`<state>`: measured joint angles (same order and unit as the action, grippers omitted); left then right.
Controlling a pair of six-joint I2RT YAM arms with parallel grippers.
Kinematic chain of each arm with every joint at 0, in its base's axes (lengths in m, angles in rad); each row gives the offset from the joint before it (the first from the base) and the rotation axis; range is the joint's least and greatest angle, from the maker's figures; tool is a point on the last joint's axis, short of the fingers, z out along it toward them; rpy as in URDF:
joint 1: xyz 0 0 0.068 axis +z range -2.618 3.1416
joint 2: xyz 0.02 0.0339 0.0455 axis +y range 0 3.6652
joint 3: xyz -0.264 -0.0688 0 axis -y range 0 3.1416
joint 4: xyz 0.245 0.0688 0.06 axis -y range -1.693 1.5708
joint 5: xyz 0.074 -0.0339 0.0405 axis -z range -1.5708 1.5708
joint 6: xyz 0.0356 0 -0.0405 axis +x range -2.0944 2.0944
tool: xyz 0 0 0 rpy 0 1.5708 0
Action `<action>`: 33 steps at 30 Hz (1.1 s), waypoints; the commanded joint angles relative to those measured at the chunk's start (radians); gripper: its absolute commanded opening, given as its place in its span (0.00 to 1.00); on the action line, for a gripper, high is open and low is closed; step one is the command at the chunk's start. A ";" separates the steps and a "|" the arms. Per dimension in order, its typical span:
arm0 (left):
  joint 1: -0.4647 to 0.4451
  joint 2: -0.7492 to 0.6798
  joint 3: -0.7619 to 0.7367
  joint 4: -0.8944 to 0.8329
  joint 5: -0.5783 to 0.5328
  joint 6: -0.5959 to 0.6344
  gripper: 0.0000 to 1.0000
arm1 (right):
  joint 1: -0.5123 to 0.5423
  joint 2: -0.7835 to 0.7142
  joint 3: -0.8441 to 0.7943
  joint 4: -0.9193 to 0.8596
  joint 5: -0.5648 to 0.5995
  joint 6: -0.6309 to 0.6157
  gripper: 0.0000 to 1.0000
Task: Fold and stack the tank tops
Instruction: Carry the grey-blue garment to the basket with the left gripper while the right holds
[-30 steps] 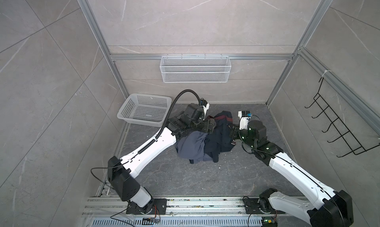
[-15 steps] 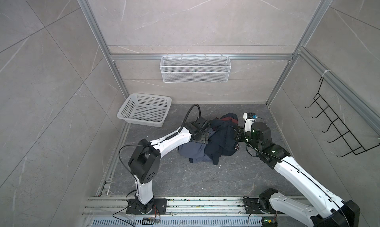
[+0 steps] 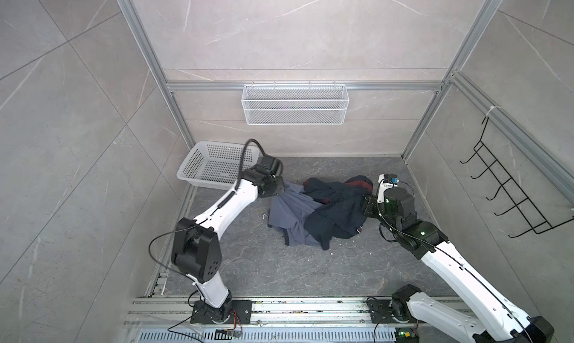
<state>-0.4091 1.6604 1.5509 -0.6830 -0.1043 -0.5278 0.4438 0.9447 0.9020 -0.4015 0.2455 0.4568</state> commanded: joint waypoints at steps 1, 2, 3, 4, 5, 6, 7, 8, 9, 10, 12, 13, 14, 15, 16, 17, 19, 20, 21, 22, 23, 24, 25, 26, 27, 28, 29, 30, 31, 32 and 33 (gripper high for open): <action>0.108 -0.102 0.166 -0.024 -0.023 0.055 0.00 | -0.001 -0.037 0.031 -0.037 0.055 0.019 0.00; 0.134 -0.096 0.228 -0.035 -0.024 0.069 0.00 | -0.002 -0.041 0.029 -0.041 0.056 0.018 0.00; 0.157 -0.087 0.279 -0.046 -0.025 0.082 0.00 | -0.001 -0.046 0.028 -0.044 0.055 0.020 0.00; 0.179 -0.074 0.342 -0.060 -0.021 0.095 0.00 | -0.002 -0.048 0.027 -0.047 0.054 0.019 0.00; 0.204 -0.057 0.404 -0.070 -0.014 0.107 0.00 | -0.002 -0.052 0.027 -0.052 0.051 0.020 0.00; 0.224 -0.043 0.451 -0.071 -0.004 0.114 0.00 | -0.001 -0.053 0.027 -0.059 0.051 0.020 0.00; 0.251 -0.021 0.505 -0.077 0.011 0.117 0.00 | -0.001 -0.056 0.026 -0.062 0.049 0.020 0.00; 0.277 -0.002 0.548 -0.078 0.033 0.116 0.00 | -0.002 -0.057 0.025 -0.066 0.048 0.020 0.00; 0.305 0.026 0.603 -0.083 0.052 0.116 0.00 | -0.002 -0.060 0.022 -0.070 0.049 0.022 0.00; 0.330 0.058 0.657 -0.095 0.066 0.114 0.00 | -0.002 -0.064 0.019 -0.075 0.051 0.023 0.00; 0.379 0.114 0.744 -0.102 0.088 0.116 0.00 | -0.002 -0.070 0.015 -0.084 0.053 0.024 0.00; 0.405 0.146 0.786 -0.101 0.106 0.114 0.00 | -0.002 -0.073 0.014 -0.089 0.052 0.023 0.00; 0.426 0.172 0.815 -0.093 0.124 0.115 0.00 | -0.002 -0.075 0.014 -0.093 0.052 0.023 0.00; 0.451 0.209 0.855 -0.098 0.127 0.111 0.00 | -0.002 -0.078 0.015 -0.099 0.052 0.022 0.00; 0.474 0.248 0.897 -0.109 0.126 0.105 0.00 | -0.002 -0.081 0.014 -0.105 0.054 0.022 0.00; 0.497 0.280 0.925 -0.112 0.132 0.102 0.00 | -0.002 -0.084 0.014 -0.110 0.054 0.020 0.00; 0.543 0.345 0.961 -0.102 0.137 0.094 0.00 | -0.001 -0.090 0.015 -0.123 0.055 0.020 0.00; 0.559 0.365 0.958 -0.085 0.137 0.092 0.00 | -0.002 -0.093 0.015 -0.128 0.053 0.020 0.00; 0.577 0.389 0.949 -0.057 0.139 0.090 0.00 | -0.002 -0.095 0.015 -0.134 0.051 0.020 0.00; 0.591 0.413 0.946 -0.035 0.143 0.092 0.00 | -0.001 -0.096 0.017 -0.142 0.050 0.019 0.00; 0.600 0.441 0.948 -0.022 0.145 0.098 0.00 | -0.002 -0.098 0.017 -0.148 0.048 0.020 0.00; 0.602 0.472 0.951 -0.004 0.151 0.115 0.00 | -0.002 -0.101 0.019 -0.155 0.046 0.019 0.00; 0.603 0.507 0.962 -0.003 0.152 0.134 0.00 | -0.002 -0.103 0.018 -0.161 0.045 0.018 0.00; 0.603 0.546 0.988 -0.015 0.152 0.142 0.03 | -0.002 -0.106 0.019 -0.163 0.043 0.018 0.00; 0.602 0.588 1.022 -0.041 0.145 0.151 0.09 | -0.002 -0.108 0.021 -0.169 0.041 0.015 0.00; 0.602 0.630 1.063 -0.074 0.134 0.156 0.11 | -0.002 -0.109 0.026 -0.174 0.041 0.013 0.00; 0.603 0.658 1.098 -0.104 0.127 0.157 0.17 | -0.002 -0.110 0.031 -0.181 0.041 0.012 0.00; 0.602 0.699 1.145 -0.146 0.129 0.158 0.30 | -0.002 -0.110 0.036 -0.190 0.040 0.010 0.00; 0.600 0.714 1.180 -0.182 0.135 0.155 0.46 | -0.002 -0.112 0.043 -0.196 0.032 0.005 0.00; 0.596 0.707 1.196 -0.208 0.129 0.150 0.56 | -0.002 -0.112 0.048 -0.200 0.024 0.001 0.00; 0.587 0.683 1.193 -0.228 0.107 0.148 0.65 | -0.001 -0.111 0.053 -0.204 0.007 -0.005 0.00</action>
<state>0.1982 2.4001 2.6629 -0.8368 0.0185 -0.3962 0.4438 0.8486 0.9100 -0.5812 0.2726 0.4641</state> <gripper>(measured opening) 0.602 0.056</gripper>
